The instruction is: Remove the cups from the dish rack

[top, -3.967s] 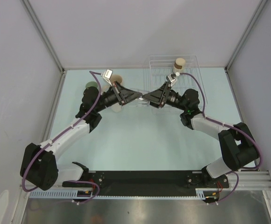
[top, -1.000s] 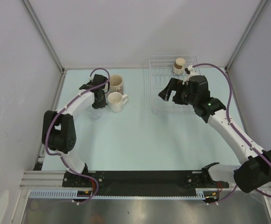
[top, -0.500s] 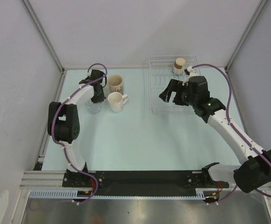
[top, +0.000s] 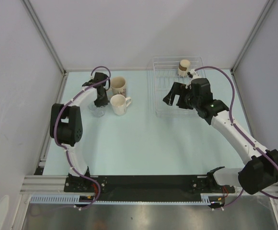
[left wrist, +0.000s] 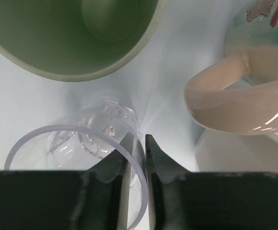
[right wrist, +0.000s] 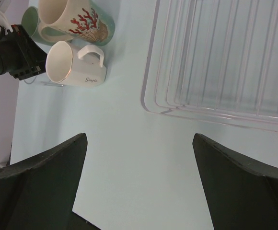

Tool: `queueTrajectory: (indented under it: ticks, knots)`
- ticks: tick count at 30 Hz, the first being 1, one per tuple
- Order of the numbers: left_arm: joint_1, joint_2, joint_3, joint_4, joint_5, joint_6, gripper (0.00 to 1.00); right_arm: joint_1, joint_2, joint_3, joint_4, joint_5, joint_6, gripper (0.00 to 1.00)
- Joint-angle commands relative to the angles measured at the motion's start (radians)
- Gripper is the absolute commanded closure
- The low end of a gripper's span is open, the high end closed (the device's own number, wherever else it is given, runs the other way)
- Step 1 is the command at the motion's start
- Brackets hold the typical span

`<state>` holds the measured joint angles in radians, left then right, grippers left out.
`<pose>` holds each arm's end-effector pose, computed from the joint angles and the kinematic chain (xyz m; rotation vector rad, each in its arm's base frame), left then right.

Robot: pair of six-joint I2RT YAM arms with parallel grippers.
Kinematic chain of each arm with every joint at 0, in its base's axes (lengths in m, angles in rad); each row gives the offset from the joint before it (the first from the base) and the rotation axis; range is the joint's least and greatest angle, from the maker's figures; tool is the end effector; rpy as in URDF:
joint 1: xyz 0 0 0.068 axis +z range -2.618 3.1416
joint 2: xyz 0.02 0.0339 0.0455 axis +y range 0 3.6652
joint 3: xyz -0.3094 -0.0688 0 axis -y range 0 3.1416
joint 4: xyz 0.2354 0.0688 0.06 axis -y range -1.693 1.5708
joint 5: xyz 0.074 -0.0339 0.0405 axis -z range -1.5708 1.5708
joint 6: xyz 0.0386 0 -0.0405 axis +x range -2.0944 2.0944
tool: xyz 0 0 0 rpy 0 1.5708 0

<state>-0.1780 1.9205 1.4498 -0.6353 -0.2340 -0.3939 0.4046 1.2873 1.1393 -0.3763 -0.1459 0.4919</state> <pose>0.4081 -0.0643 0.2512 -0.3560 2.6062 0.1210 0.2481 0.1123 0.3790 0.0033 2.1655 0.6834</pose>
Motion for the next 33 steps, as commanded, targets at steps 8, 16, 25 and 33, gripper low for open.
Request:
queueTrajectory:
  ticks: [8, 16, 25, 33]
  knots:
    - [-0.011, -0.097, 0.02, -0.018, -0.039, -0.025, 0.55, 0.007, 0.004, 0.02, 0.043, -0.001, -0.003, 0.03]
    - [-0.041, -0.204, 0.063, -0.075, -0.07, -0.028, 0.44, 0.003, 0.012, 0.03, 0.053, 0.002, -0.003, 0.03]
    - [-0.179, -0.406, 0.162, -0.158, -0.183, -0.043, 0.22, -0.078, 0.118, 0.219, -0.051, 0.182, -0.039, 0.01]
    - [-0.218, -0.636, 0.032, -0.077, 0.017, -0.083, 0.12, -0.145, 0.409, 0.482, -0.105, 0.353, -0.087, 0.02]
